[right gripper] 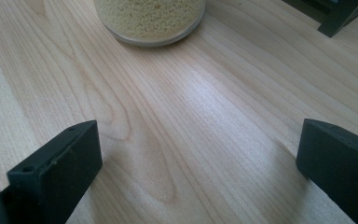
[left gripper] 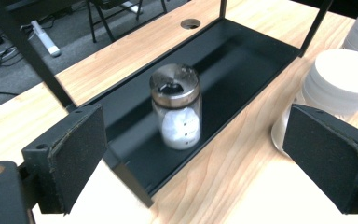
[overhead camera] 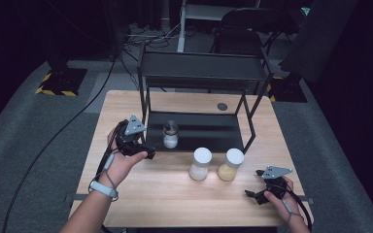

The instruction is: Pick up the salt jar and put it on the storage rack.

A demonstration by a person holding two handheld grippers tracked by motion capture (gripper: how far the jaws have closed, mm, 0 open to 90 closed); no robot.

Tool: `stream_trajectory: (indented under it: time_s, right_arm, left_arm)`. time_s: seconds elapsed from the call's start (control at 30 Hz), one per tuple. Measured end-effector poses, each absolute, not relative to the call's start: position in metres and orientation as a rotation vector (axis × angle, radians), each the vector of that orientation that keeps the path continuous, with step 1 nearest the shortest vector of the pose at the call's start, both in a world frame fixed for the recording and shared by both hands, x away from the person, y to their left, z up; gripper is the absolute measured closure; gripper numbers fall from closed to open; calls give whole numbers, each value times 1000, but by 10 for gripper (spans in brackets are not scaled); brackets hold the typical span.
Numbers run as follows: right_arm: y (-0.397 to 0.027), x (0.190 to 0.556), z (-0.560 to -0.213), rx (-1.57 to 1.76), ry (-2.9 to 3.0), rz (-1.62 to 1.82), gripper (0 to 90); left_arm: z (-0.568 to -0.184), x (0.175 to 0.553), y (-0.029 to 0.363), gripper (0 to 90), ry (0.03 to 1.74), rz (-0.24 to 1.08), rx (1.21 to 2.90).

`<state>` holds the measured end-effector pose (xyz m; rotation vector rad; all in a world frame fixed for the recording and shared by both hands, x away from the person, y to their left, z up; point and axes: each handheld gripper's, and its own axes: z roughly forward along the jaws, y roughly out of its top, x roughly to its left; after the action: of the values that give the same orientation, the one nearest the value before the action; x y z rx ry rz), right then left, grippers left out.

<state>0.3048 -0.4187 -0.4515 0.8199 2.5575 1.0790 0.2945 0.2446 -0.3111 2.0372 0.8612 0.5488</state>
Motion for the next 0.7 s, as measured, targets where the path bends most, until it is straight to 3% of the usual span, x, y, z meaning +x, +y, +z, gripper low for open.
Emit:
stream_trajectory:
  time_s: [0.7]
  right_arm:
    - [-419,305,-451,820,2557,1079,0]
  left_arm:
    - [-318,250,294,76,938,552,2036]
